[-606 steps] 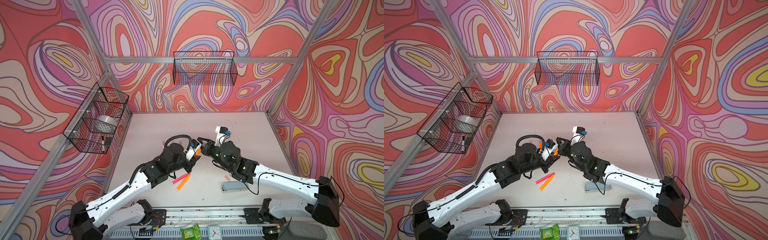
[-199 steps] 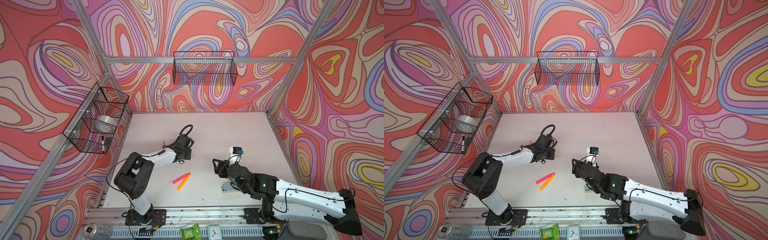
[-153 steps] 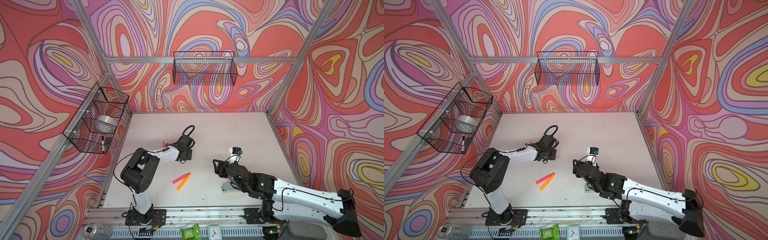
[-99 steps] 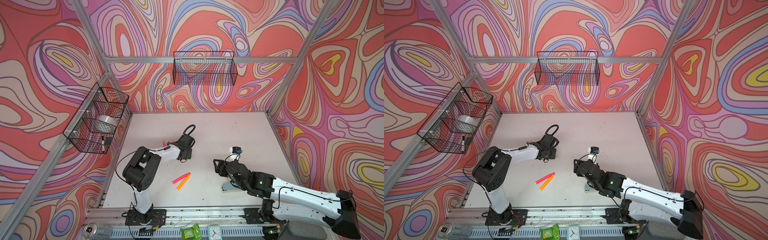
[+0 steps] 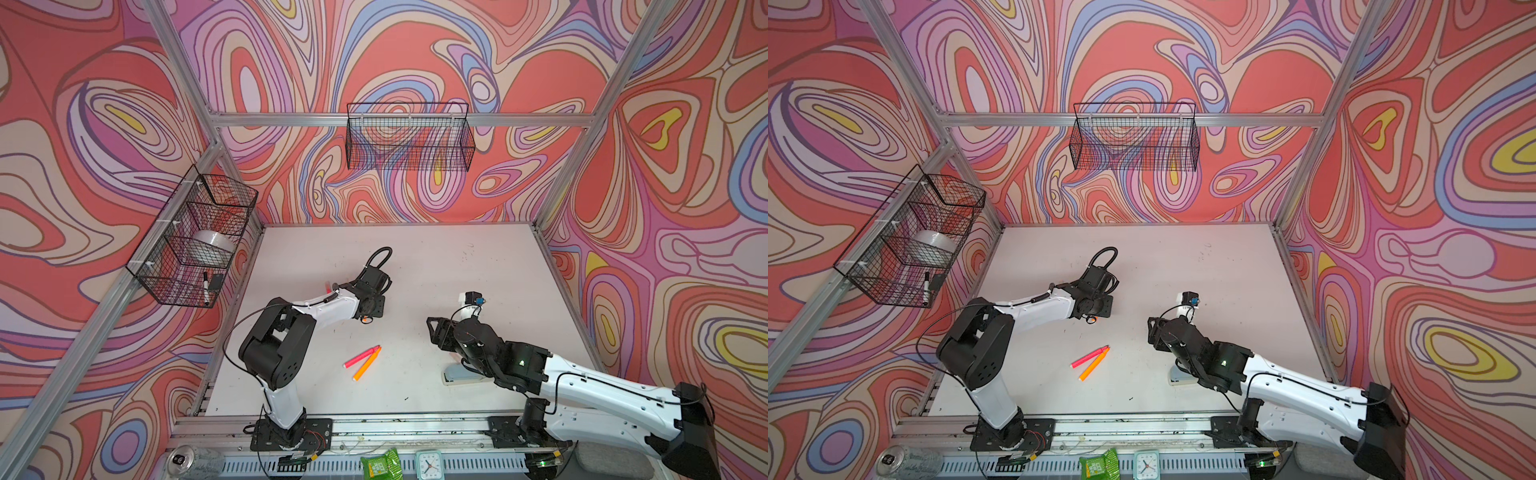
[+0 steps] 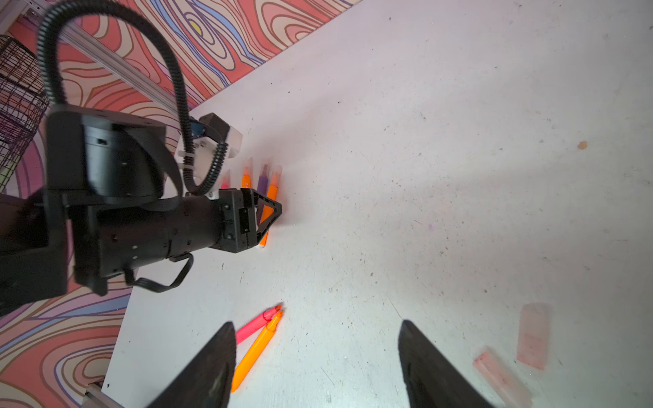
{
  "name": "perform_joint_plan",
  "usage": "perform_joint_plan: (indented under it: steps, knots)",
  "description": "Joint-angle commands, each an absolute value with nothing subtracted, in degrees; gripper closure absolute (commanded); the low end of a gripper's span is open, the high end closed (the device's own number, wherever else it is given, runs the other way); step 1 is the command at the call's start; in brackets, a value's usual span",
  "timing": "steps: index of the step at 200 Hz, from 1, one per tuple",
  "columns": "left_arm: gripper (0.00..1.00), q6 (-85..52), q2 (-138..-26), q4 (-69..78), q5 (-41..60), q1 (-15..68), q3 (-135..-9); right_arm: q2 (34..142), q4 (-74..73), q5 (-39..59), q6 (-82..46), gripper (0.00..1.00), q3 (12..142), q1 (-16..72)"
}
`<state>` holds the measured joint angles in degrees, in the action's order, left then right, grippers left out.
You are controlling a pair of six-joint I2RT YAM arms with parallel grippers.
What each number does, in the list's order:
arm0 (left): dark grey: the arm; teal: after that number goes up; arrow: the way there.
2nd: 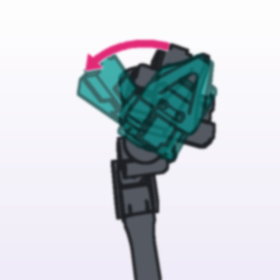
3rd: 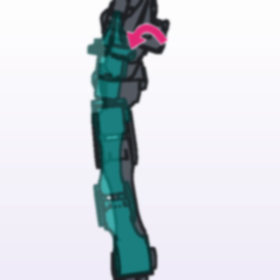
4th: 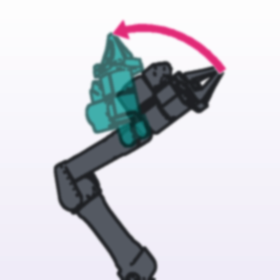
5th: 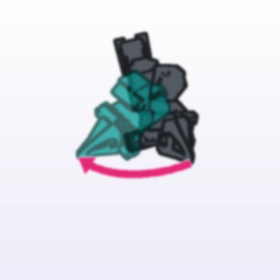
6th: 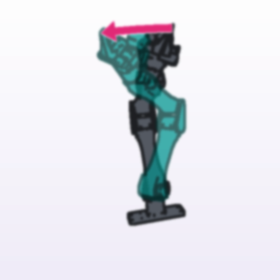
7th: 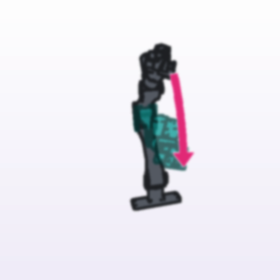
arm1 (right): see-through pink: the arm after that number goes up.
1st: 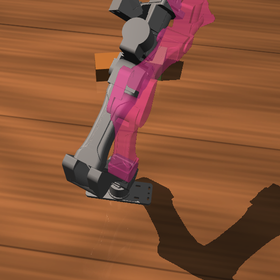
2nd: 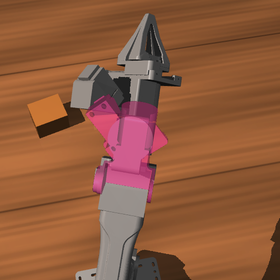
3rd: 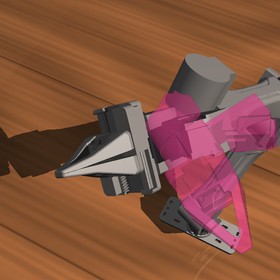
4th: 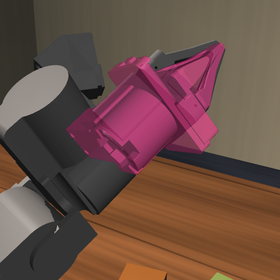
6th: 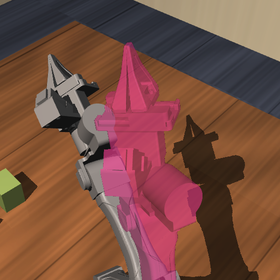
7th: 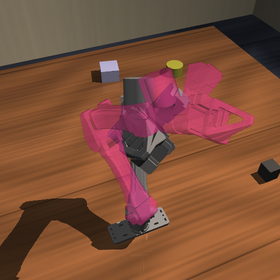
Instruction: Insert the pens into the pen caps
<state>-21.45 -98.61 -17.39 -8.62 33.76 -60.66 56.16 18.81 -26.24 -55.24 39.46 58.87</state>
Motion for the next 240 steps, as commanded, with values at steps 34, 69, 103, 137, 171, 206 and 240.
perform_joint_plan:
  steps: [34, 69, 103, 137, 171, 206, 240]
  knots:
    - [0.41, -22.3, -78.4, -24.3, -10.9, 44.8, -50.3, 56.9, 17.2, -24.7, -55.0, 0.26, 38.4, 57.9]
    - [0.41, -29.6, -68.9, -26.8, -12.2, 52.1, -41.2, 56.9, 17.6, -24.4, -54.5, 0.26, 38.5, 57.3]
    - [0.41, -35.5, -65.5, -26.0, -13.7, 56.3, -35.3, 56.4, 17.8, -24.2, -54.3, 0.26, 38.3, 56.7]
    - [0.42, -38.5, -68.7, -25.4, -15.1, 57.2, -33.7, 56.0, 18.8, -24.0, -54.4, 0.26, 38.1, 56.5]
    - [0.42, -39.2, -72.6, -26.4, -16.7, 57.6, -35.0, 54.9, 19.8, -23.9, -55.1, 0.26, 37.1, 56.5]
    - [0.44, -39.9, -75.4, -26.3, -15.9, 58.5, -35.5, 53.2, 20.8, -24.3, -55.5, 0.26, 36.5, 56.4]
    - [0.51, -41.1, -78.0, -27.1, -14.5, 59.2, -35.8, 52.9, 21.2, -24.4, -55.4, 0.26, 36.5, 56.4]
